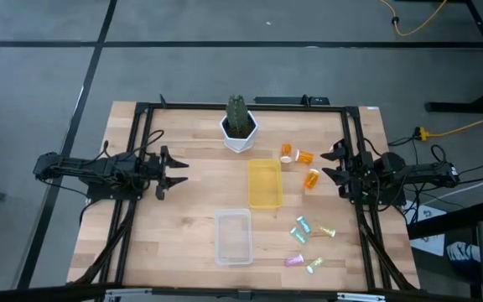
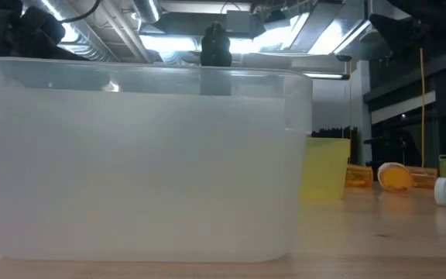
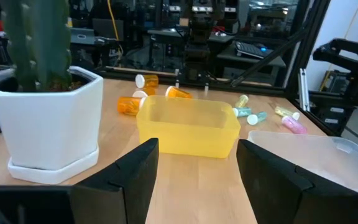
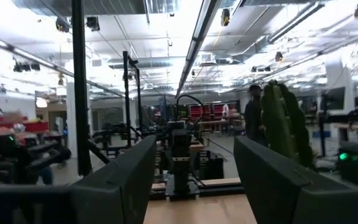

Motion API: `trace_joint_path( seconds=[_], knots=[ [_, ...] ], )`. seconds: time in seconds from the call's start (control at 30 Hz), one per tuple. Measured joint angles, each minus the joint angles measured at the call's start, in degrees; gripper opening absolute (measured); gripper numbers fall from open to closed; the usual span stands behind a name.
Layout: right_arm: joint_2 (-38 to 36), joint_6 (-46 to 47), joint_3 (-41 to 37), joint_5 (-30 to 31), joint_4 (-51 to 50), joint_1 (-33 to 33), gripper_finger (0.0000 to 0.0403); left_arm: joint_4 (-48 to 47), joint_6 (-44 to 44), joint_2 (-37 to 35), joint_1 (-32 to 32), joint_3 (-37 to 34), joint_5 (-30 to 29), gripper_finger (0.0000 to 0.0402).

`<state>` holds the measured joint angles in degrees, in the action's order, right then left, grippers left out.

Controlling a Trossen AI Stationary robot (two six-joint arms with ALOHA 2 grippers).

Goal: Pick and place medicine bottles into bin by pill shape (circle, oval)
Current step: Put the large orange pill bottle into the transparent bin

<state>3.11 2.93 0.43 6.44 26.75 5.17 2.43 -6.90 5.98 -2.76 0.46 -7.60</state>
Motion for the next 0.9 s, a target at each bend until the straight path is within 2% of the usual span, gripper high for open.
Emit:
trace_joint_path(
  seconds=[0.17,0.37,0.53,0.63,0.73,0.9],
  knots=[
    [0.0,4.4,0.0,0.0,-0.2,0.0,0.0218,3.0,0.0,0.0,0.0,0.0,-1.1,0.0212],
    [0.0,6.2,0.0,0.4,-0.6,0.0,0.0218,11.5,0.0,0.0,0.0,0.0,-1.7,0.0212],
    [0.0,10.1,0.0,8.0,-0.4,0.0,0.0218,17.4,0.0,0.0,0.0,0.0,-3.9,0.0212],
    [0.0,10.7,0.3,11.2,-1.2,0.0,0.0218,21.0,0.5,0.0,0.0,0.0,-8.7,0.0212],
    [0.1,12.0,2.0,11.5,-3.8,0.0,0.0218,24.2,0.6,0.0,0.0,0.0,-11.2,0.0212],
    [0.4,13.8,3.3,11.6,-5.7,0.0,0.0218,26.6,1.1,0.0,0.0,0.0,-11.3,0.0212]
  ],
)
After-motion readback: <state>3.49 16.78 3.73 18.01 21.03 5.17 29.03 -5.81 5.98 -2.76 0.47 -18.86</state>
